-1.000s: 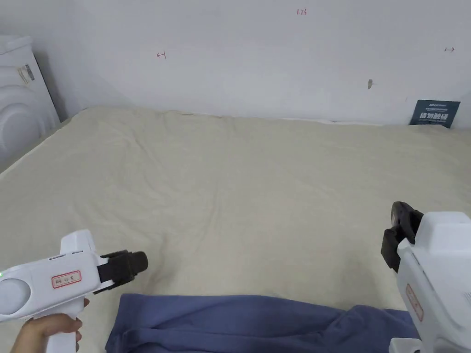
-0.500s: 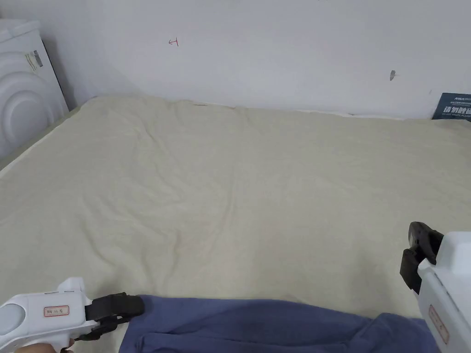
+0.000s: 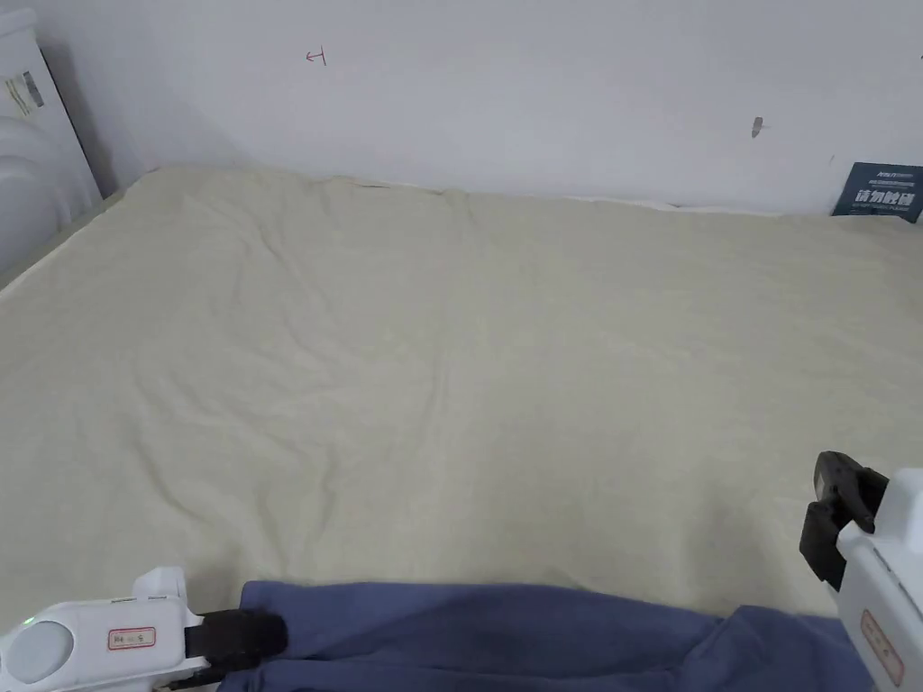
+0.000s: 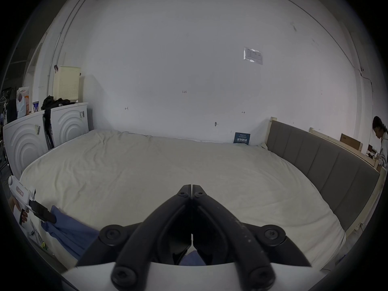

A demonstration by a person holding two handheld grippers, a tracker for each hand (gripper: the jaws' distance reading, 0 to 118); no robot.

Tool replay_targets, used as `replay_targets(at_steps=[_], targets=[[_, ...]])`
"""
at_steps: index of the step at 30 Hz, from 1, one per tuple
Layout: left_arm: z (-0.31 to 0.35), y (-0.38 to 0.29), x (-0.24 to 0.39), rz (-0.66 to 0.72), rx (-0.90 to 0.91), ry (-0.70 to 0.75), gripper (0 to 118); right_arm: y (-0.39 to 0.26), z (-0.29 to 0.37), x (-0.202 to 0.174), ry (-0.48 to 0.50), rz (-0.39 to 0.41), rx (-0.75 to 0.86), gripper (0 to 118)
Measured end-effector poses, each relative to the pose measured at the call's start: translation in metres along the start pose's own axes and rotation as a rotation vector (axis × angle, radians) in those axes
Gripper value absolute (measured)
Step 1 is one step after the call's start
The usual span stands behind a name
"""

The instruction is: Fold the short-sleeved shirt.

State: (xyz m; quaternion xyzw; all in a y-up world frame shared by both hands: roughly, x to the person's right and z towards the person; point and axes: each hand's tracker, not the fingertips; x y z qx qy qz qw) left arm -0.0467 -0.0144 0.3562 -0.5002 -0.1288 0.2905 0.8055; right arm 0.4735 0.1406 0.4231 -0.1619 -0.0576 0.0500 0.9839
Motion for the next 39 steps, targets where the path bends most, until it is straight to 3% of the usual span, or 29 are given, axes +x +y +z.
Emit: replay_targets(at_steps=[3, 5, 9, 13, 21, 24, 27, 34, 39], targets=[[0.002, 0.005, -0.018, -0.001, -0.001, -0.006, 12, -0.002, 0.001, 0.006, -0.008, -0.006, -0.006, 2], [-0.002, 0.008, -0.024, 0.009, 0.013, 0.002, 9, -0.002, 0.002, 0.009, -0.011, -0.009, -0.005, 2], [0.013, 0.007, 0.002, -0.102, 0.058, 0.090, 7, 0.002, 0.004, 0.015, -0.014, -0.013, 0.005, 2], [0.043, 0.015, 0.009, -0.095, 0.092, 0.075, 7, 0.008, 0.008, 0.022, -0.012, -0.016, 0.028, 2], [0.081, 0.025, -0.004, -0.079, 0.143, 0.239, 7, 0.011, 0.017, 0.031, -0.005, -0.042, 0.068, 2], [0.079, 0.018, 0.021, -0.090, 0.149, 0.254, 7, 0.011, 0.021, 0.034, -0.002, -0.042, 0.075, 2], [0.068, 0.011, 0.052, -0.088, 0.153, 0.252, 7, 0.010, 0.022, 0.037, 0.001, -0.049, 0.075, 2], [0.012, -0.011, 0.142, -0.169, 0.081, 0.096, 7, 0.006, 0.028, 0.047, 0.014, -0.070, 0.078, 2], [-0.049, -0.022, 0.189, -0.270, -0.033, 0.106, 7, 0.005, 0.032, 0.056, -0.001, -0.069, 0.076, 2]])
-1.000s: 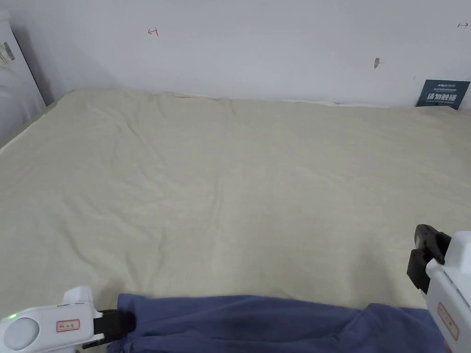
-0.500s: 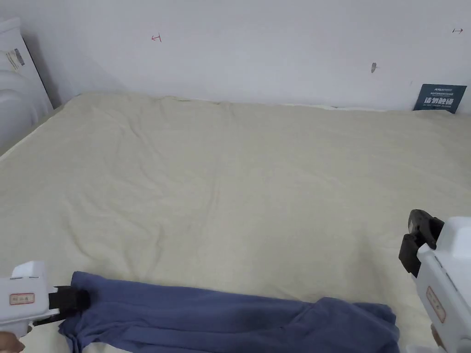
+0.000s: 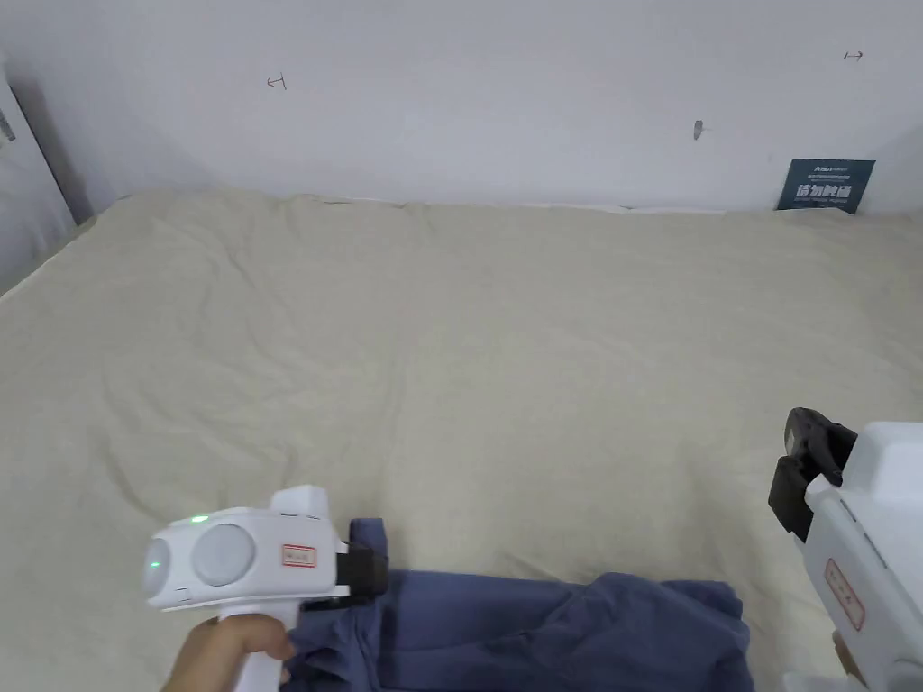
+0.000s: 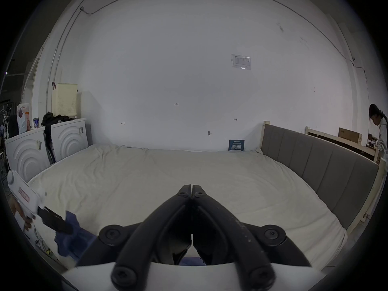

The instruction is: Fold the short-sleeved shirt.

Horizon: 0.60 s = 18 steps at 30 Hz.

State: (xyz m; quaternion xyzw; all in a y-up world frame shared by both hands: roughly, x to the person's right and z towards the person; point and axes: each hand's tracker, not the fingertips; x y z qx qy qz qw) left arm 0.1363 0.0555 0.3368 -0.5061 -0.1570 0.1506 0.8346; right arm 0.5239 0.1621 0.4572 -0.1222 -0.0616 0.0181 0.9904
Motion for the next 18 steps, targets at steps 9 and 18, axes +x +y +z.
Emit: replay_targets(at_steps=[9, 18], targets=[[-0.075, -0.009, 0.038, -0.055, -0.100, 0.039, 77, -0.002, 0.005, 0.015, -0.036, 0.000, -0.009, 2], [-0.020, -0.009, 0.048, -0.064, 0.094, -0.013, 113, -0.003, 0.008, 0.020, -0.049, -0.007, -0.009, 2]])
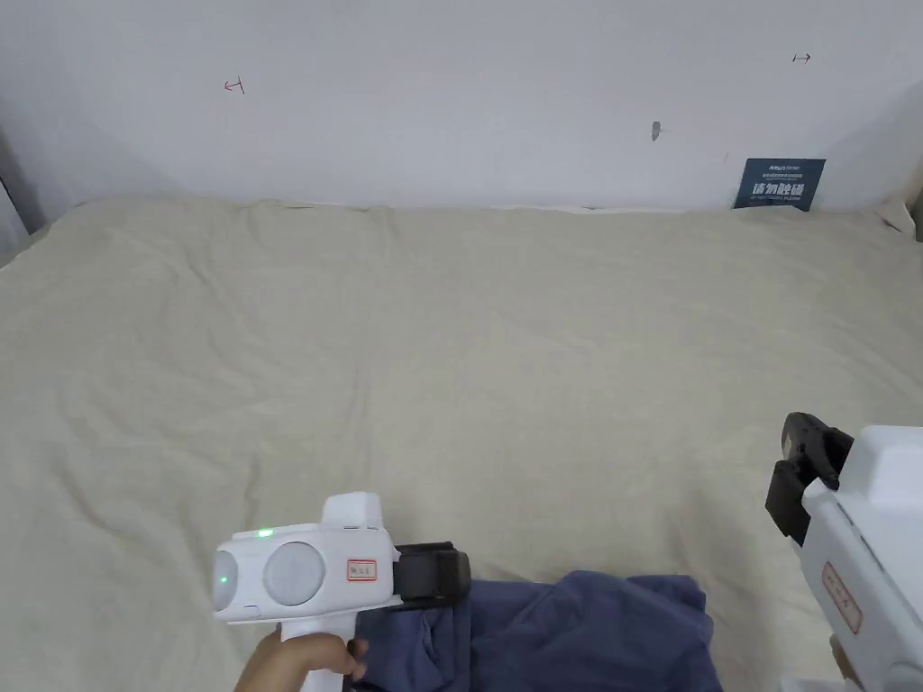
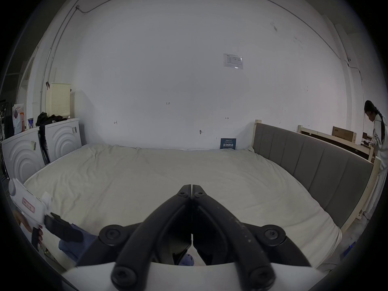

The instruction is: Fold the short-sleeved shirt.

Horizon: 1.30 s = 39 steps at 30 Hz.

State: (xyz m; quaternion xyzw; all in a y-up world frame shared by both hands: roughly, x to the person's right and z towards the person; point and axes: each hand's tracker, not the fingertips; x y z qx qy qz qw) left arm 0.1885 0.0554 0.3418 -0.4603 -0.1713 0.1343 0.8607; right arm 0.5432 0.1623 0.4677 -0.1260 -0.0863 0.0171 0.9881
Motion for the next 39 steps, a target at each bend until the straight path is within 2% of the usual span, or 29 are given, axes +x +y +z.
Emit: replay_targets(at_steps=[1, 4, 6, 7, 8, 9, 10, 16, 23, 27, 33, 39], targets=[[0.010, 0.000, -0.002, -0.007, 0.054, 0.006, 112, 0.000, 0.000, 0.000, 0.002, -0.001, 0.002, 2], [0.033, -0.004, -0.007, -0.042, 0.185, 0.078, 97, 0.002, 0.001, -0.002, 0.010, -0.002, 0.007, 2], [0.044, -0.008, -0.013, -0.060, 0.259, 0.112, 72, 0.003, 0.001, -0.004, 0.016, -0.001, 0.008, 2], [0.047, -0.011, -0.016, -0.066, 0.291, 0.125, 52, 0.004, 0.001, -0.005, 0.019, 0.000, 0.010, 2], [0.055, -0.015, -0.013, -0.089, 0.310, 0.133, 22, 0.004, 0.001, -0.006, 0.022, 0.001, 0.011, 2], [0.056, -0.018, -0.014, -0.103, 0.314, 0.146, 5, 0.004, 0.001, -0.006, 0.025, 0.003, 0.011, 2], [0.054, -0.021, -0.016, -0.115, 0.307, 0.169, 2, 0.004, 0.000, -0.007, 0.026, 0.003, 0.012, 2], [0.016, -0.046, -0.026, -0.191, 0.236, 0.260, 0, 0.002, -0.001, -0.008, 0.036, -0.005, 0.008, 2], [-0.035, -0.079, 0.004, -0.306, 0.130, 0.252, 0, 0.000, -0.001, -0.002, 0.030, -0.006, -0.002, 2], [-0.054, -0.089, 0.024, -0.278, 0.030, 0.204, 0, -0.002, 0.001, 0.007, 0.010, -0.015, -0.004, 2], [-0.069, -0.104, 0.048, -0.345, 0.056, 0.246, 0, -0.006, 0.004, 0.021, -0.014, -0.015, -0.018, 2], [-0.060, -0.091, 0.041, -0.324, 0.041, 0.209, 0, -0.006, 0.009, 0.025, -0.023, -0.016, -0.013, 2]])
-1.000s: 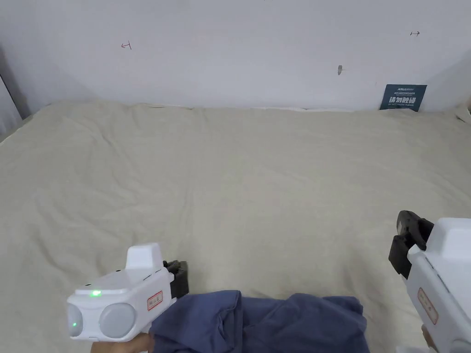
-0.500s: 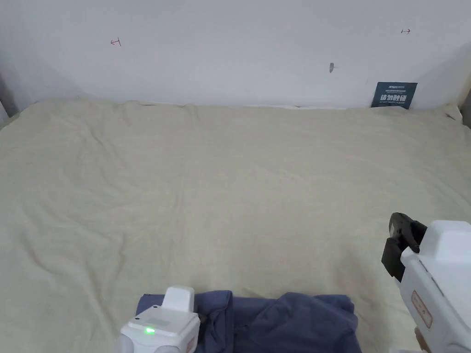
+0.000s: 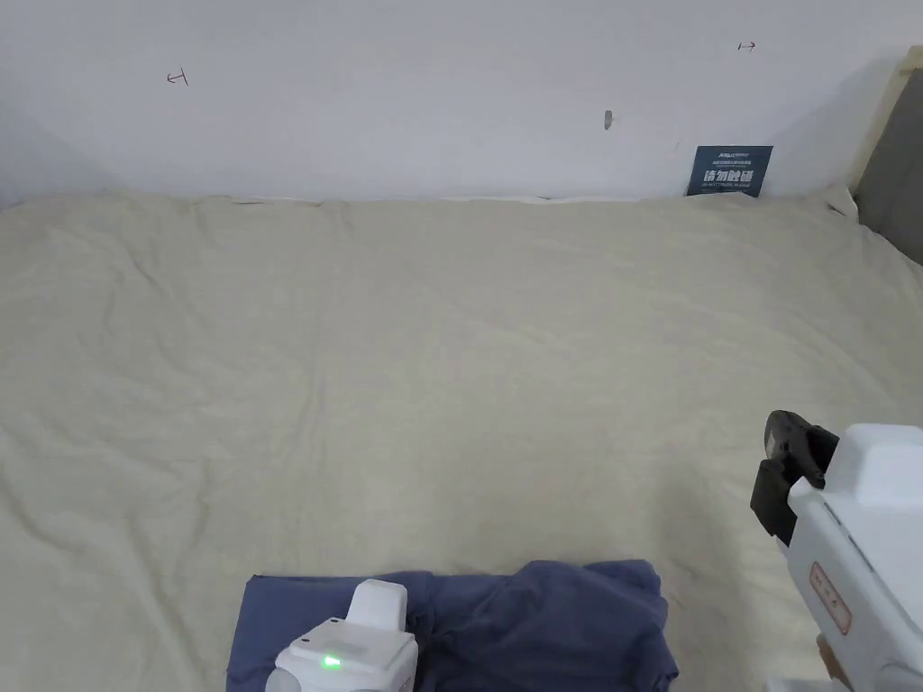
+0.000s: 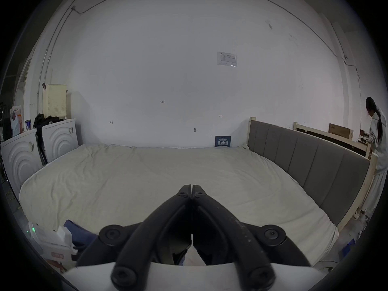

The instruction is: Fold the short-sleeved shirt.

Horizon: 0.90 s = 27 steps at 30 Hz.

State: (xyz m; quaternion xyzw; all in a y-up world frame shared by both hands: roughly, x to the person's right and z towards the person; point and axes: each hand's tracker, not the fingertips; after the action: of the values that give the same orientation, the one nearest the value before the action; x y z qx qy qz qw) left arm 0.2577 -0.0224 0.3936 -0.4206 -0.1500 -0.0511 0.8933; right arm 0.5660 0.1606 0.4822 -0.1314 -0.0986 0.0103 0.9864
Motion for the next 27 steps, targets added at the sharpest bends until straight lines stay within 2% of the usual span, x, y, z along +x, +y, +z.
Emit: replay_targets(at_steps=[4, 8, 10, 11, 13, 16, 20, 25, 27], targets=[[0.039, 0.022, -0.025, 0.160, 0.075, -0.121, 0, 0.003, 0.004, -0.003, 0.009, 0.000, 0.011, 2], [0.060, 0.032, -0.078, 0.274, 0.091, -0.251, 0, 0.005, 0.005, -0.008, 0.024, 0.001, 0.022, 2], [0.067, 0.031, -0.106, 0.353, 0.093, -0.320, 1, 0.006, 0.006, -0.011, 0.032, 0.002, 0.025, 2], [0.069, 0.031, -0.121, 0.392, 0.071, -0.351, 6, 0.006, 0.005, -0.013, 0.036, 0.003, 0.025, 2], [0.070, 0.024, -0.149, 0.477, 0.063, -0.362, 22, 0.006, 0.005, -0.016, 0.046, 0.001, 0.025, 2], [0.066, 0.014, -0.185, 0.517, 0.024, -0.378, 88, 0.006, 0.003, -0.020, 0.053, 0.007, 0.020, 2], [0.058, 0.000, -0.209, 0.571, -0.063, -0.352, 118, 0.006, 0.000, -0.026, 0.057, 0.017, 0.011, 2], [0.021, -0.016, -0.245, 0.628, -0.116, -0.371, 117, 0.005, -0.006, -0.032, 0.057, 0.026, -0.007, 2], [0.011, -0.022, -0.252, 0.636, -0.113, -0.379, 106, 0.003, -0.008, -0.034, 0.055, 0.033, -0.016, 2]])
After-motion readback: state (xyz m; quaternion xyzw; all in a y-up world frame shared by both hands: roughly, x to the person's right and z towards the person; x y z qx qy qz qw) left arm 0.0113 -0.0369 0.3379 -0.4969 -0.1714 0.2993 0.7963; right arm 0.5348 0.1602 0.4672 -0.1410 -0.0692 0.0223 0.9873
